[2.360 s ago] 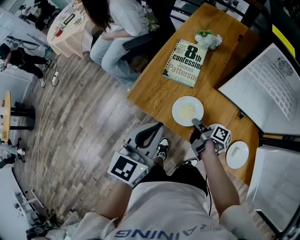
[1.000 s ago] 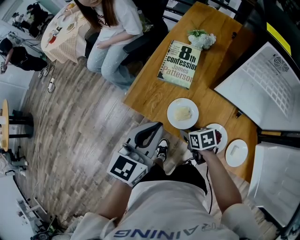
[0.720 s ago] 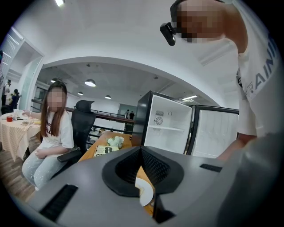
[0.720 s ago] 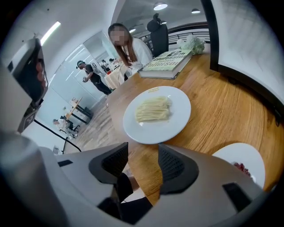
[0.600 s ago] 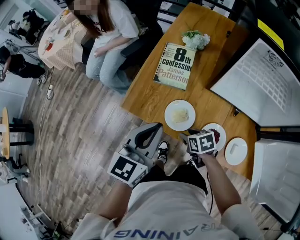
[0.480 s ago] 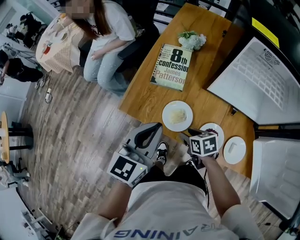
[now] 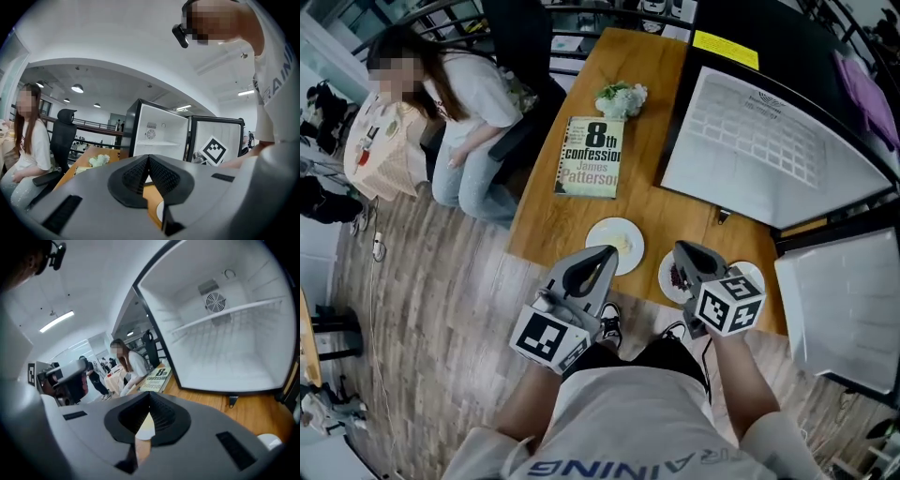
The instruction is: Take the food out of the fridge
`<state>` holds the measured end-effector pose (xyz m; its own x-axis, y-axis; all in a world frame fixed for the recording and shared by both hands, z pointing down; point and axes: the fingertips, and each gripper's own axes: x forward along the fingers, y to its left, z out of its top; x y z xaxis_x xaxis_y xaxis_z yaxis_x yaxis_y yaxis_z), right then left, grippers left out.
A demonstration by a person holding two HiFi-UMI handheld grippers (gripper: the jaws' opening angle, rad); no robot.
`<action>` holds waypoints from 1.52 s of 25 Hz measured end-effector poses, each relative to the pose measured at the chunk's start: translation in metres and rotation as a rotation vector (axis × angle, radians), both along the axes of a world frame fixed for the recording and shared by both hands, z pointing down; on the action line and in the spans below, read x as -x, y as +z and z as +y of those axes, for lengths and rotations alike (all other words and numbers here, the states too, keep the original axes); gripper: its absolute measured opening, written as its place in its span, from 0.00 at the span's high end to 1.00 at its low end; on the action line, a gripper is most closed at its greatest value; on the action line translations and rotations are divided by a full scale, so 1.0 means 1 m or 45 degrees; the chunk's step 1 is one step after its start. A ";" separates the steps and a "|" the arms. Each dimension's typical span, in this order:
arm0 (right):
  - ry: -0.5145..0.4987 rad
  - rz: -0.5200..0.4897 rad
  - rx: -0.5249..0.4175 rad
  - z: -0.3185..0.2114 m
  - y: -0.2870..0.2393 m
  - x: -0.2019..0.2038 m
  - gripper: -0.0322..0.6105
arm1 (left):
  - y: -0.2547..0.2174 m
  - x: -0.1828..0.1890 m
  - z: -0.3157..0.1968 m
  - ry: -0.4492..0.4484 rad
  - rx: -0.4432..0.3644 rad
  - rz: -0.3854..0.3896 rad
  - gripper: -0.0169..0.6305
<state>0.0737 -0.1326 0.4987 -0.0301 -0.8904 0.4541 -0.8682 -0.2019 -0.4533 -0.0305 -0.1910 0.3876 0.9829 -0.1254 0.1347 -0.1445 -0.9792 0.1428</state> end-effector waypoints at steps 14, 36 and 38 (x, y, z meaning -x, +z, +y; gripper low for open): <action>0.434 0.248 -0.288 0.107 -0.108 -0.089 0.92 | -0.042 -0.074 0.054 0.253 -0.074 0.101 0.96; 0.550 0.499 -0.415 0.158 -0.180 -0.103 0.92 | -0.080 -0.100 0.092 0.379 -0.151 0.192 0.96; 0.550 0.498 -0.410 0.157 -0.181 -0.101 0.92 | -0.081 -0.099 0.093 0.382 -0.149 0.194 0.96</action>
